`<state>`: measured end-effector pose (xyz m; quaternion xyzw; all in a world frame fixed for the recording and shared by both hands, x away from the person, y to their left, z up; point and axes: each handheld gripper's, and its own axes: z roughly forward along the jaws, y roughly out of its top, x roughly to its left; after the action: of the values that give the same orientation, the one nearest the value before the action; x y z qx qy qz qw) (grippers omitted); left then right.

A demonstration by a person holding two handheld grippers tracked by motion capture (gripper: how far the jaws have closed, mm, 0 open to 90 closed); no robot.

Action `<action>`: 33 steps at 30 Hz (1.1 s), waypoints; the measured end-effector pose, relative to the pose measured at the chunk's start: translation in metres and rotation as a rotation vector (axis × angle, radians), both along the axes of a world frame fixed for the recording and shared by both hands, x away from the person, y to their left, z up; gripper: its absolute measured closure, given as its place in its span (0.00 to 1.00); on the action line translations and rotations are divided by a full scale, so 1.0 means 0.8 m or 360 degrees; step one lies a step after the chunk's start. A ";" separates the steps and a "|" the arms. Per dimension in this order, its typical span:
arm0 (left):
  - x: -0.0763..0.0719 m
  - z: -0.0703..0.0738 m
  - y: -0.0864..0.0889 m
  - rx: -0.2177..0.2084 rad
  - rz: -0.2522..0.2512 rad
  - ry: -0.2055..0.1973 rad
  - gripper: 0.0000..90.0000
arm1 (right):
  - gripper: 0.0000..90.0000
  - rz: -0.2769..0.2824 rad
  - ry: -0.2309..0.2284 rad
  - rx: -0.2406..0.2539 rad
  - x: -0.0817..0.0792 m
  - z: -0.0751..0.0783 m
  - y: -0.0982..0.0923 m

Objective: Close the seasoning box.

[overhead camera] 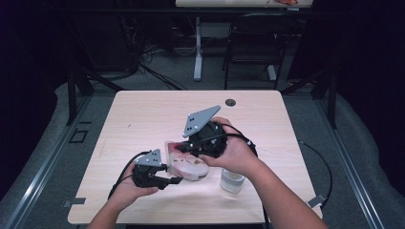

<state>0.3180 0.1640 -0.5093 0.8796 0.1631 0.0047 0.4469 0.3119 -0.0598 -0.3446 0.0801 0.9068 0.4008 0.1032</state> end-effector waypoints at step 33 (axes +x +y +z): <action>-0.002 0.018 0.012 0.0142 0.0038 -0.0002 0.75 | 0.98 -0.0040 0.0027 0.0058 0.004 -0.005 -0.015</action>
<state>0.3163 0.1733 -0.4951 0.8967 0.1728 0.0178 0.4071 0.3149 -0.0722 -0.3489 0.0966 0.8991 0.4152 0.0990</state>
